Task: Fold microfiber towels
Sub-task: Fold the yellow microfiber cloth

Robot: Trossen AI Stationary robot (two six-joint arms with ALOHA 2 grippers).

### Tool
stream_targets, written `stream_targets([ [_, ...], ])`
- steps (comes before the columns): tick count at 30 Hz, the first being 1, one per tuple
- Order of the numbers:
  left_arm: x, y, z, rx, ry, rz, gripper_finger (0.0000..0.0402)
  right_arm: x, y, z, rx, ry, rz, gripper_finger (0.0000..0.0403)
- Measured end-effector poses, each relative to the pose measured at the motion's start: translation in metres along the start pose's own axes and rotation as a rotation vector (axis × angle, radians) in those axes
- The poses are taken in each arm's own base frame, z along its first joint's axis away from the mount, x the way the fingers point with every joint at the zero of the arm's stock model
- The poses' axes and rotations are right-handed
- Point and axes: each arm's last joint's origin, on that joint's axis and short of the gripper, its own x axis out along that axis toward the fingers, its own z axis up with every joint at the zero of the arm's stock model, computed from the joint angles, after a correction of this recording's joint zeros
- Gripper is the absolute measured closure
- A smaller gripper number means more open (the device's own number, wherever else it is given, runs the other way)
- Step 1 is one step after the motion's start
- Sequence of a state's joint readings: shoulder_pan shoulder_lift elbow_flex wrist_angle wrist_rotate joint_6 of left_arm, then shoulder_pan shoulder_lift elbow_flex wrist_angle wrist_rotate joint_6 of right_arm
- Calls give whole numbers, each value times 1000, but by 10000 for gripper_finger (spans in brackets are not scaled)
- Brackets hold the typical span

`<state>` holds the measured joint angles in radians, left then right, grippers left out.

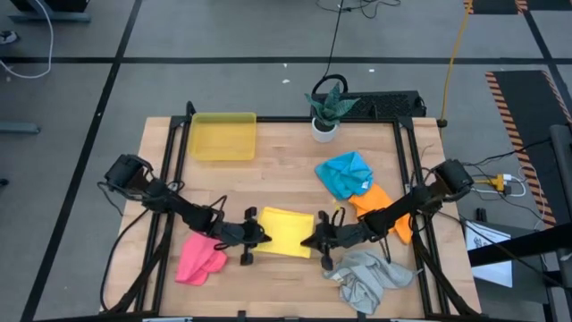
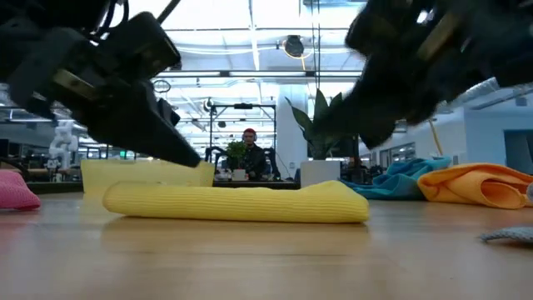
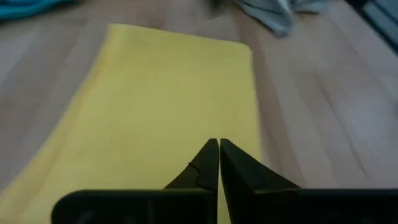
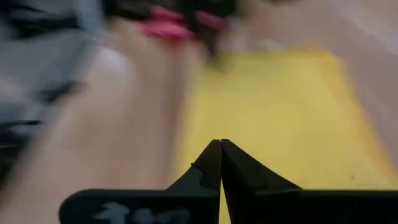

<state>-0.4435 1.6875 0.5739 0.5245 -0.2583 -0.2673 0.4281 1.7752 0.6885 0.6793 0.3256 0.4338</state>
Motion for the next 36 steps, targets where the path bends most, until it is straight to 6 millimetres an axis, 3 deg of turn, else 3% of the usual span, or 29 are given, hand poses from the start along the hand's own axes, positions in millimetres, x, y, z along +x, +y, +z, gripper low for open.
stream_targets([
  [8, -2, -2, -21, 33, 175, 60, 384, 3, -21, -25, 66, 170, -227, 403],
  [15, -5, 2, -23, 80, 190, 146, 397, -8, -3, -28, 87, 183, -197, 403],
  [23, -19, 5, 3, 83, 50, 201, 384, -11, 16, -7, 28, -8, -52, 403],
  [29, -9, 25, 17, 51, -36, 173, 398, -2, -6, -6, 38, 19, -140, 403],
  [36, 15, 61, 1, -4, 21, 276, 395, 9, -17, -20, 54, 84, -170, 403],
])
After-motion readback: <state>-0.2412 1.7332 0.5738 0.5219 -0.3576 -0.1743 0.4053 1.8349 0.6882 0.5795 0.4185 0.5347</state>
